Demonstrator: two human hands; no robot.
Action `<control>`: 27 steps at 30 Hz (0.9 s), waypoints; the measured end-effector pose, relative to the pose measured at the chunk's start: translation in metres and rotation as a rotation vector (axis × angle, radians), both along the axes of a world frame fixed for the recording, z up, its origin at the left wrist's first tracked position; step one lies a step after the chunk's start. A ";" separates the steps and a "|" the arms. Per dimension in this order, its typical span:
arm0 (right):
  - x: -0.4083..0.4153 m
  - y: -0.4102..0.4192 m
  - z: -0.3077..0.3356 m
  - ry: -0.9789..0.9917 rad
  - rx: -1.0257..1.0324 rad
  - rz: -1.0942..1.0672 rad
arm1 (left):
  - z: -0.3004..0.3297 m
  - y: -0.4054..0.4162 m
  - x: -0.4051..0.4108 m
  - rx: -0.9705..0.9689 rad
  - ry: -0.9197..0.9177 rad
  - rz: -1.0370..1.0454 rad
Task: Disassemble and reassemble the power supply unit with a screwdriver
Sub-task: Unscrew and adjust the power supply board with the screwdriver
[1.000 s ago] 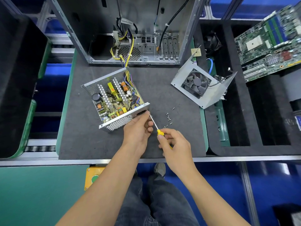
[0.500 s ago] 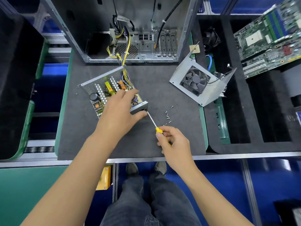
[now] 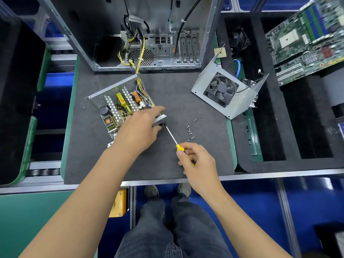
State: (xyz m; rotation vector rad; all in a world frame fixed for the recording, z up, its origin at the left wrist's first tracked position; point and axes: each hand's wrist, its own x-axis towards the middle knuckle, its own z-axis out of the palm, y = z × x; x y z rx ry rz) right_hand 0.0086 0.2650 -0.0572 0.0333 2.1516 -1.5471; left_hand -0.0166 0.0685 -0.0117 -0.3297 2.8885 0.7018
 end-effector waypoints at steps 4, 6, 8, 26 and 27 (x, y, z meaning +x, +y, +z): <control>0.002 0.001 0.000 0.001 0.003 0.005 | -0.001 -0.003 0.003 0.083 0.056 0.057; 0.004 0.001 -0.001 0.001 -0.001 -0.004 | -0.001 -0.002 0.005 0.088 0.070 0.065; 0.005 0.002 -0.002 0.003 -0.016 -0.028 | -0.002 -0.001 0.007 0.087 0.089 0.078; 0.019 -0.006 -0.001 0.045 0.017 -0.013 | -0.006 -0.007 0.003 0.035 -0.026 -0.082; 0.020 -0.006 -0.001 0.046 0.018 -0.012 | -0.005 -0.007 0.003 0.043 -0.020 -0.084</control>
